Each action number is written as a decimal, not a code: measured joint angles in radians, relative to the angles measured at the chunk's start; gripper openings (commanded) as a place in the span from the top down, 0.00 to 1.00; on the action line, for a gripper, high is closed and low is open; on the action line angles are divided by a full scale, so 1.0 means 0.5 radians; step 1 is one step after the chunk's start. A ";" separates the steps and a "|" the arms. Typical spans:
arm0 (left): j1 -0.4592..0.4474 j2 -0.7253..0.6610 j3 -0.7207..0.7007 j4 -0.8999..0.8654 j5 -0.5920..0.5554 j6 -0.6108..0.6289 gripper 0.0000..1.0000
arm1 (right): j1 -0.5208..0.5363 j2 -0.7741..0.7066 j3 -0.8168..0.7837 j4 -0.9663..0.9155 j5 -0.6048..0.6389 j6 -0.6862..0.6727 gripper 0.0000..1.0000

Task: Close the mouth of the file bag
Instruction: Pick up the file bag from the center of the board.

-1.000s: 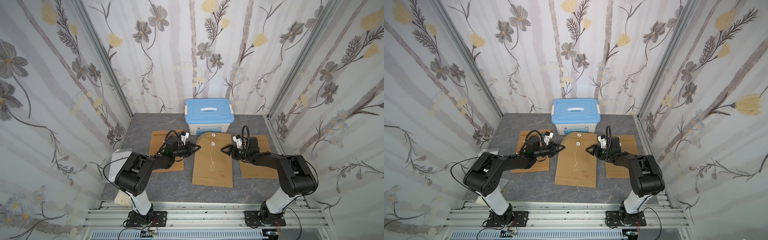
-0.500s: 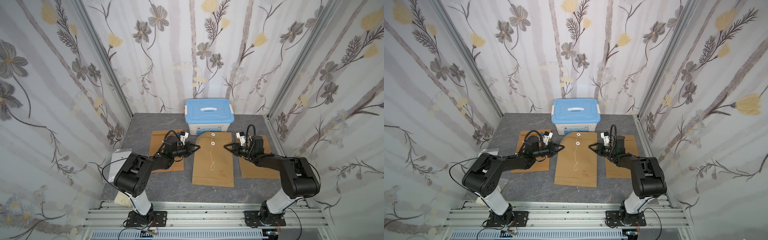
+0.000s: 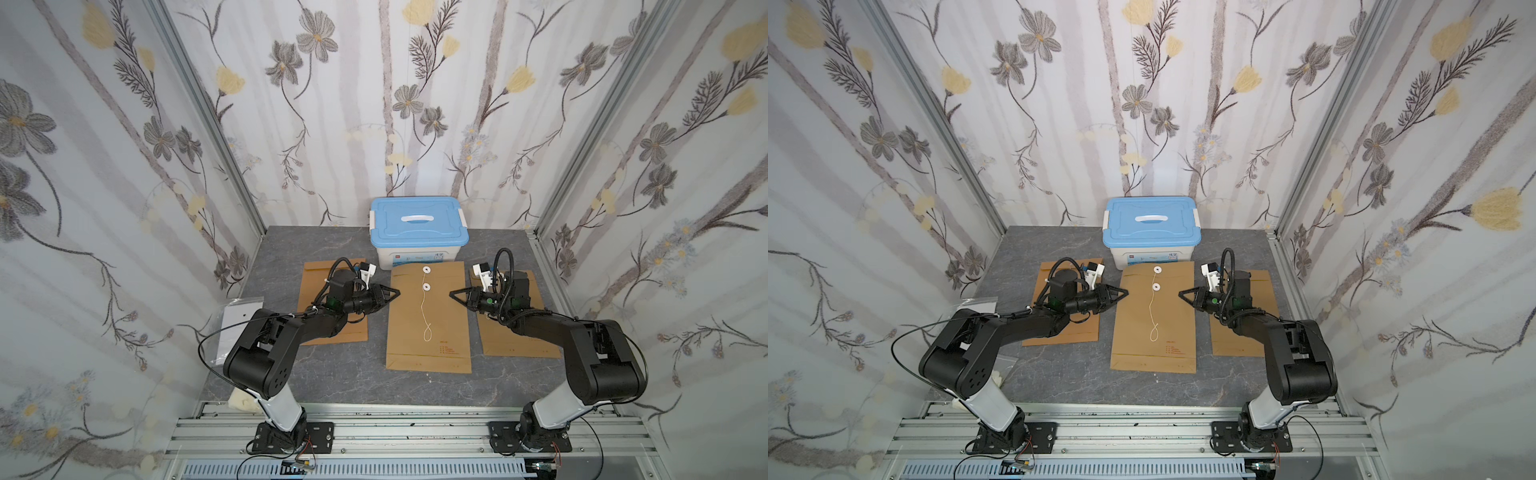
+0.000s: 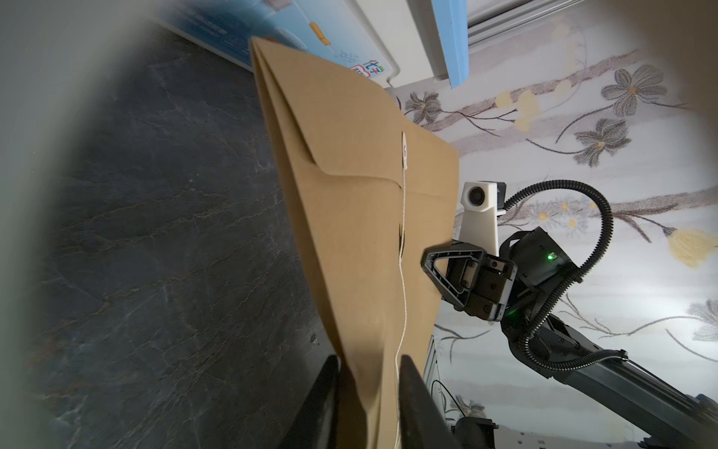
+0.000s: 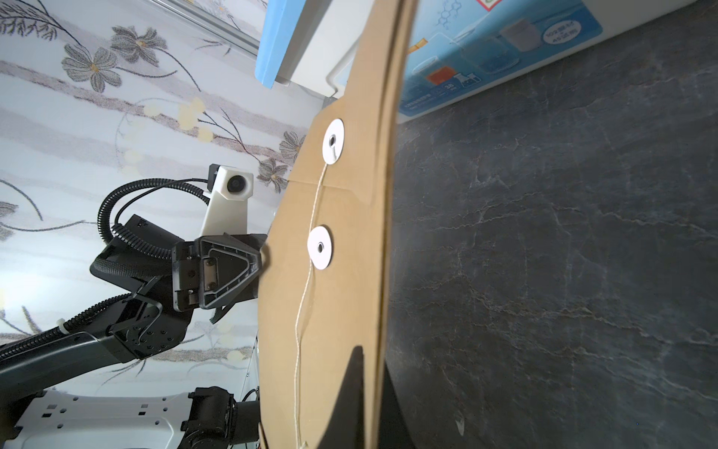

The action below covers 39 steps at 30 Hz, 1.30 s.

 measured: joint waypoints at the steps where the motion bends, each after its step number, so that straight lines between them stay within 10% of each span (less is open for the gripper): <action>1: 0.000 -0.017 0.001 -0.041 -0.016 0.008 0.39 | 0.001 -0.014 0.000 -0.002 -0.001 0.000 1.00; 19: -0.036 -0.307 0.120 -0.800 -0.607 0.459 0.25 | 0.005 -0.191 0.028 -0.120 -0.110 -0.031 1.00; 39: 0.080 0.123 0.166 0.514 0.086 -0.056 0.29 | 0.003 -0.557 0.256 -0.287 -0.370 0.047 1.00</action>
